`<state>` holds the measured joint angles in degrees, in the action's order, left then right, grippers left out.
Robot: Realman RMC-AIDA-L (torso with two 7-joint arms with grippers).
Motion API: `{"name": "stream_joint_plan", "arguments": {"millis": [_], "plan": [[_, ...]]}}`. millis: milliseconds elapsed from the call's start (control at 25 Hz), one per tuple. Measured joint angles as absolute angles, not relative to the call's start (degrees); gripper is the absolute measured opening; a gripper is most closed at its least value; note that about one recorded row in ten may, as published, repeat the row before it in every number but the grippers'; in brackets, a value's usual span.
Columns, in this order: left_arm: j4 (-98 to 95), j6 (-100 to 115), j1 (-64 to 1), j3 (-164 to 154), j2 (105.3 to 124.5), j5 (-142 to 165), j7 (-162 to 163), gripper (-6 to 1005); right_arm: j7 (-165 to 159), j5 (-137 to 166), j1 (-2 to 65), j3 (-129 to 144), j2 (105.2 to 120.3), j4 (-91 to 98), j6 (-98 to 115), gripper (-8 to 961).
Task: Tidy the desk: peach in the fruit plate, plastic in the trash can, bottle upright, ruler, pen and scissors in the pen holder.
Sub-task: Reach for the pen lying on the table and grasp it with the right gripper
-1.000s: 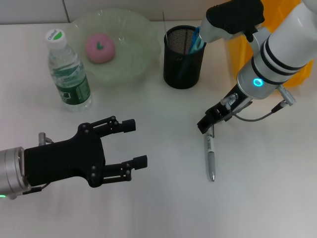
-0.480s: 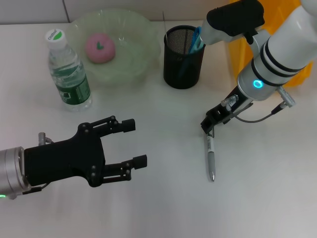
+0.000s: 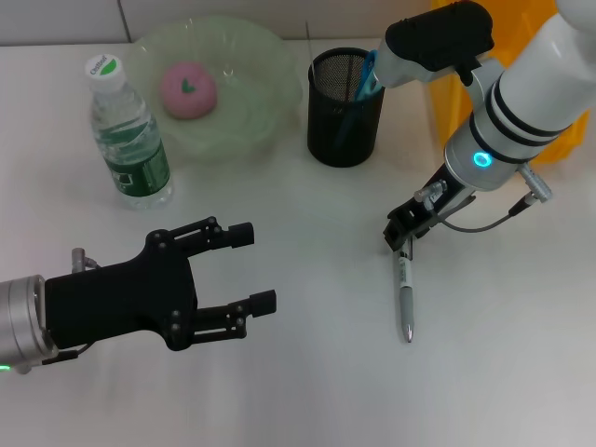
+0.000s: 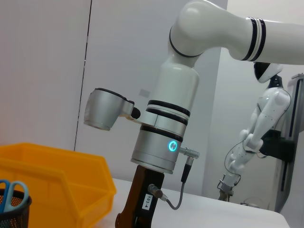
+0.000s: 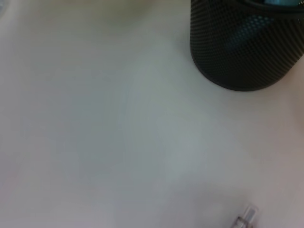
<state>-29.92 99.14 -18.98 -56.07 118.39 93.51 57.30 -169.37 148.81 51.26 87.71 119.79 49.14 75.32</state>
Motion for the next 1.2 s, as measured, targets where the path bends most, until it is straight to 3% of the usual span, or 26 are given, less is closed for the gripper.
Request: {"name": "stream_joint_plan", "arguments": {"millis": [760,960,1200], "plan": [[-29.9,99.0,-19.0,-56.0,118.39,93.6,57.3,802,-169.4,149.5,51.3,88.4,119.79,49.0,75.9,292],[-29.9,99.0,-19.0,-56.0,118.39,93.6,57.3,802,-169.4,149.6,51.4,88.4,119.78,48.9,76.5,172],[-29.9,99.0,-19.0,-56.0,118.47,93.4,57.3,802,-169.4,149.6,51.4,88.0,119.79,48.8,77.2,141]]}}
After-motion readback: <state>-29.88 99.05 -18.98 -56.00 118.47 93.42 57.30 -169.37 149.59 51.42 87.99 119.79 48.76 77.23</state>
